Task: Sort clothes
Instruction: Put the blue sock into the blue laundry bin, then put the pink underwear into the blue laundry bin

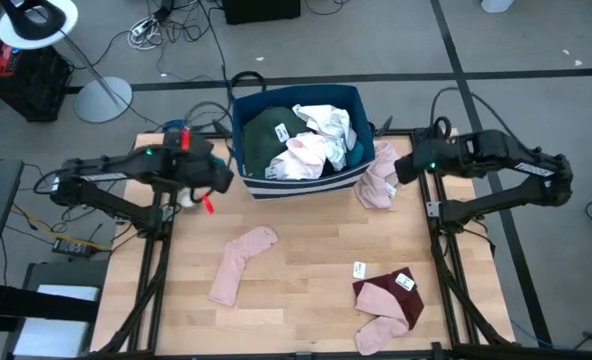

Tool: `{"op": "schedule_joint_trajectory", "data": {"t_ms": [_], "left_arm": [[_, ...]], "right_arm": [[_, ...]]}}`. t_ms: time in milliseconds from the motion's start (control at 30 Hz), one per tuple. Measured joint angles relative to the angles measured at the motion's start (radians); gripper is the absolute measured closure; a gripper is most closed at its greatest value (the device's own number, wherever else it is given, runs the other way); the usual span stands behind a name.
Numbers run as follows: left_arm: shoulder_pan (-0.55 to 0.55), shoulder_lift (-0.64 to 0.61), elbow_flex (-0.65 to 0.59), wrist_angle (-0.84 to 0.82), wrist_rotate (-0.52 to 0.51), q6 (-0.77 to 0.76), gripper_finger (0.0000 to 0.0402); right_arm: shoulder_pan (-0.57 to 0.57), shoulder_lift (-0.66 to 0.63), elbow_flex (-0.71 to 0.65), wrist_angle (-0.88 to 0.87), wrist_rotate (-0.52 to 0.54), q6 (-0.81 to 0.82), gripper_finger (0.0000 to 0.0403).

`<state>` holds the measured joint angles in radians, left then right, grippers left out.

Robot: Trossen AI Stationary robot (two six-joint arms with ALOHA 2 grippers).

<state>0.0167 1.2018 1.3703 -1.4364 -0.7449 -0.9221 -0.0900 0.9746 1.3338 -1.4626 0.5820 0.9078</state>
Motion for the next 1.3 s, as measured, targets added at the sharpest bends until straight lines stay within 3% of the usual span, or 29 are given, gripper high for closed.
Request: {"op": "schedule_joint_trajectory", "data": {"t_ms": [300,500,667,900,1033,1300], "left_arm": [[0.018,0.013,0.286,0.072,-0.08,0.246,0.0401],[0.051,0.025,0.373,0.324,-0.039,0.488,0.0401],[0.078,0.052,0.379,0.524,0.07,0.65,0.0401],[0.094,0.122,0.331,0.492,0.086,0.72,0.0392],[0.095,0.15,0.263,0.492,0.097,0.722,0.0367],[0.095,0.154,0.16,0.484,0.182,0.631,0.0297]], "right_arm": [[-0.02,-0.145,-0.433,0.204,-0.044,0.193,0.0215],[-0.097,-0.156,-0.646,0.416,-0.137,0.186,0.0222],[-0.152,-0.152,-0.766,0.585,-0.153,0.145,0.022],[-0.192,-0.143,-0.896,0.689,-0.186,0.137,0.022],[-0.196,-0.149,-0.925,0.701,-0.182,0.129,0.0215],[-0.196,-0.129,-0.925,0.855,-0.19,-0.035,0.0211]]}}
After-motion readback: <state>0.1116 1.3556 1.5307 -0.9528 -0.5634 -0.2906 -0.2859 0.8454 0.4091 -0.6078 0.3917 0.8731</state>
